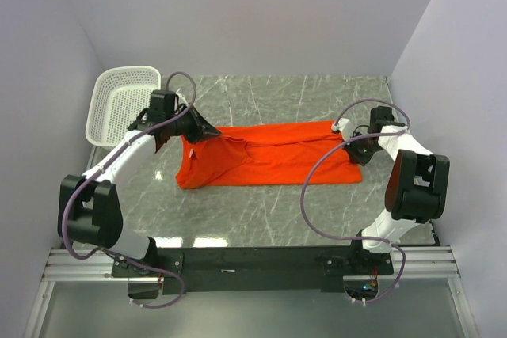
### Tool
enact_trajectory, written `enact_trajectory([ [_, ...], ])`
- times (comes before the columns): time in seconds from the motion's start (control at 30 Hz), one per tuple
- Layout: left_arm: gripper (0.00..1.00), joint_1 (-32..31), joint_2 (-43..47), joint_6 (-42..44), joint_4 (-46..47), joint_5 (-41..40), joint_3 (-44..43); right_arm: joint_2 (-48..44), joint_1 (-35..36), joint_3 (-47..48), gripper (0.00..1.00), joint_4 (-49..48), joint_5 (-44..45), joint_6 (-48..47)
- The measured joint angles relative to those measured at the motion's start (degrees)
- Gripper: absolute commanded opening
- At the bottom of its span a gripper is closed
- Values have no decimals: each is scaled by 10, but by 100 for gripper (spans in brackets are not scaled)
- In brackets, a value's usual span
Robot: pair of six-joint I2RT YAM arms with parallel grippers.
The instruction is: Fold and stack the t-shirts
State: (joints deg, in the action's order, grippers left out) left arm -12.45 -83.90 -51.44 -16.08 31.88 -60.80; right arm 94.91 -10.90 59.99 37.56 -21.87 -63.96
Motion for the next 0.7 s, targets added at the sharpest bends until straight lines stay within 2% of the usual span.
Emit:
enact_trajectory([
  [0.7,1,0,-83,75,-29,44,-72,12,0,0,3,-7,4,7],
])
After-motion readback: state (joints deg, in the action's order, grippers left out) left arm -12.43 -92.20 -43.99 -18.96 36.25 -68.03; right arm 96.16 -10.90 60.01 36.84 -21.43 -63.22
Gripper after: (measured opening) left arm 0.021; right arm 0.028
